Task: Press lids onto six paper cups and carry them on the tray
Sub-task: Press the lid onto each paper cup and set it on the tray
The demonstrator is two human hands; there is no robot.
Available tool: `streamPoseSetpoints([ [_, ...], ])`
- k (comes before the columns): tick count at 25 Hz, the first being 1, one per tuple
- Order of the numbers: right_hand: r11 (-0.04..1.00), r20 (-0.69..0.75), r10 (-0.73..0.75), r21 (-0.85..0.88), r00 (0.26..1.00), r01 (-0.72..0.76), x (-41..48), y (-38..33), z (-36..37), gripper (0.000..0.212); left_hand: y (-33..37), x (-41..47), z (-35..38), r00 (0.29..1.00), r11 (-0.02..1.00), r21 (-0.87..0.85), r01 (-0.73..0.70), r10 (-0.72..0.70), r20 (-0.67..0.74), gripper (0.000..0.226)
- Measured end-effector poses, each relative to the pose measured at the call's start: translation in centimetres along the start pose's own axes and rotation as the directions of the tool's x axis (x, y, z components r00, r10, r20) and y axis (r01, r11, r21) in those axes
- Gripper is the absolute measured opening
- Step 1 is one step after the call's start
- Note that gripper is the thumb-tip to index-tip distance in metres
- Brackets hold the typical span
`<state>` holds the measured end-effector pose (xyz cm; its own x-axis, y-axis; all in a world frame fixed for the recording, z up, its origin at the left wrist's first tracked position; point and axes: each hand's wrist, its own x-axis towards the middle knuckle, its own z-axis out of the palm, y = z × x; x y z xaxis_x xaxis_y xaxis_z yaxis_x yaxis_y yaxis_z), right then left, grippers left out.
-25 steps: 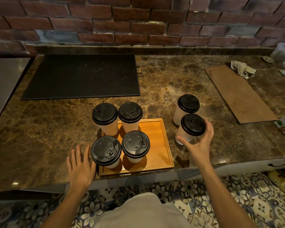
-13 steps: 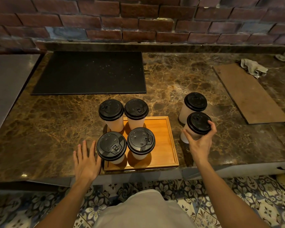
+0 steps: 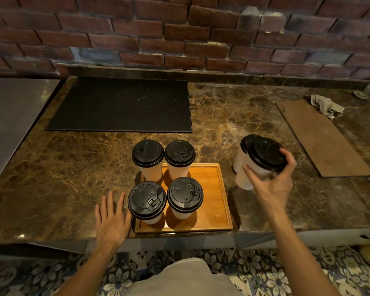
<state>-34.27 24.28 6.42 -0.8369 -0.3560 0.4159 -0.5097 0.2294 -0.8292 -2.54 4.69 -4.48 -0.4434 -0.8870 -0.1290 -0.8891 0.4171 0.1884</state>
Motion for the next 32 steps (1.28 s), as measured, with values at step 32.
streamPoseSetpoints([
  [32,0.912,0.434,-0.377,0.327,0.818,0.247,1.2,-26.0,3.7,0.094,12.0,-2.1,-25.5,0.791,0.194,-0.818,-0.541,0.449,-0.416,0.115],
])
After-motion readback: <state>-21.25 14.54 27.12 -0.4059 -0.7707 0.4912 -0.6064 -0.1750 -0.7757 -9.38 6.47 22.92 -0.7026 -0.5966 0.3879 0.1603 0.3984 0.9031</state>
